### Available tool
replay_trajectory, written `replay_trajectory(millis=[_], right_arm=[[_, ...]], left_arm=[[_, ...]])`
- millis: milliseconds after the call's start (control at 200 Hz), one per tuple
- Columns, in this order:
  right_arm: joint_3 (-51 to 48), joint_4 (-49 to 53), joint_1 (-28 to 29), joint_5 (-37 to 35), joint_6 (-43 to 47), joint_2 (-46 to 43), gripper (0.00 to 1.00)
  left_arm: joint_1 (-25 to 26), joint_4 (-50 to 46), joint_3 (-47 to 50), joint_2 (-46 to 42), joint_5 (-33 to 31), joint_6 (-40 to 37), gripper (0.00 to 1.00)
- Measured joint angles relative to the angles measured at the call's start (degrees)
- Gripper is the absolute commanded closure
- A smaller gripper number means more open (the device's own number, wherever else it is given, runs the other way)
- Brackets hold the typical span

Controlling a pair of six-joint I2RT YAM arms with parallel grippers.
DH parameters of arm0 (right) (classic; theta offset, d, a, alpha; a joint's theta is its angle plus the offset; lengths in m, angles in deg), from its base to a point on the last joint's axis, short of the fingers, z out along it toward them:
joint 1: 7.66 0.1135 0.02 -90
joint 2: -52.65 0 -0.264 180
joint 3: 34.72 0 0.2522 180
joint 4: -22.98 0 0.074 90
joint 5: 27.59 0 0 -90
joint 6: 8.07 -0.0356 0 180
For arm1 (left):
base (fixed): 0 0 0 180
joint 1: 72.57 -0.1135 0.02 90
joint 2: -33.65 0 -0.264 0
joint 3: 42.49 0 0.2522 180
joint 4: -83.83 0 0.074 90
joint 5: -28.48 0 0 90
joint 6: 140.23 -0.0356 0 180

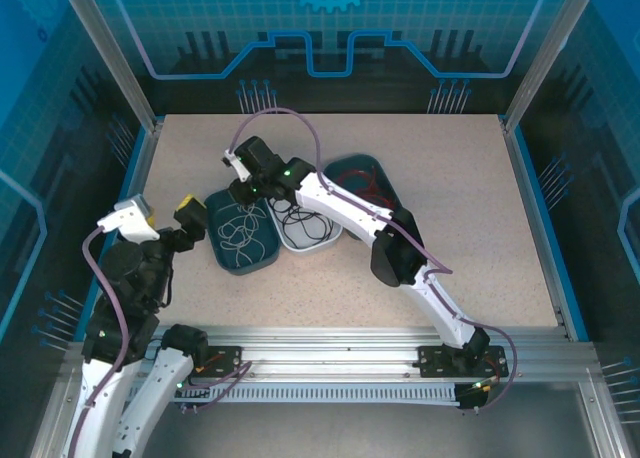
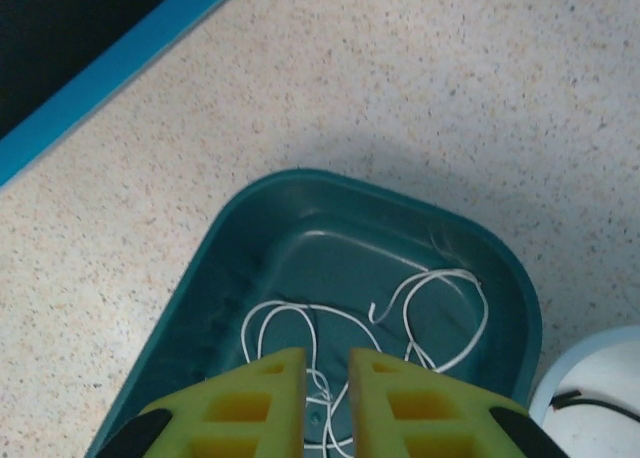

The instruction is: Untangle the cables

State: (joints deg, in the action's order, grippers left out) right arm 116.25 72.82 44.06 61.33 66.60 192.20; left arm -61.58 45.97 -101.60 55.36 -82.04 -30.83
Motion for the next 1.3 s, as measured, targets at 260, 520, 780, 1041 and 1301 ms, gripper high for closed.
replay_trajectory(millis=[260,520,780,1041,1301], right_arm=[[-6.45,1.01,0.00,-1.27,0.00,-2.82,0.78],[-24.44,-0.85,0.00,-6.73,-0.68,-19.41,0.65],[-46.99,-5.18,-1.22,-14.16,-3.72,-40.87,0.49],[-68.24,-5.79,-8.22,-21.49,-7.93,-59.32,0.13],[-85.66,-7.26,-17.03,-30.14,-9.09,-78.03,0.00]], left_arm=[[0.00,-0.02,0.55,0.63,0.00,0.17,0.01],[-0.02,-0.24,2.82,1.03,-1.40,0.39,0.01],[-0.02,-4.15,4.31,6.78,-9.22,3.13,0.01],[-0.63,-3.45,6.71,17.59,-11.43,5.40,0.01],[-3.82,9.22,13.09,29.07,-6.60,4.81,0.01]])
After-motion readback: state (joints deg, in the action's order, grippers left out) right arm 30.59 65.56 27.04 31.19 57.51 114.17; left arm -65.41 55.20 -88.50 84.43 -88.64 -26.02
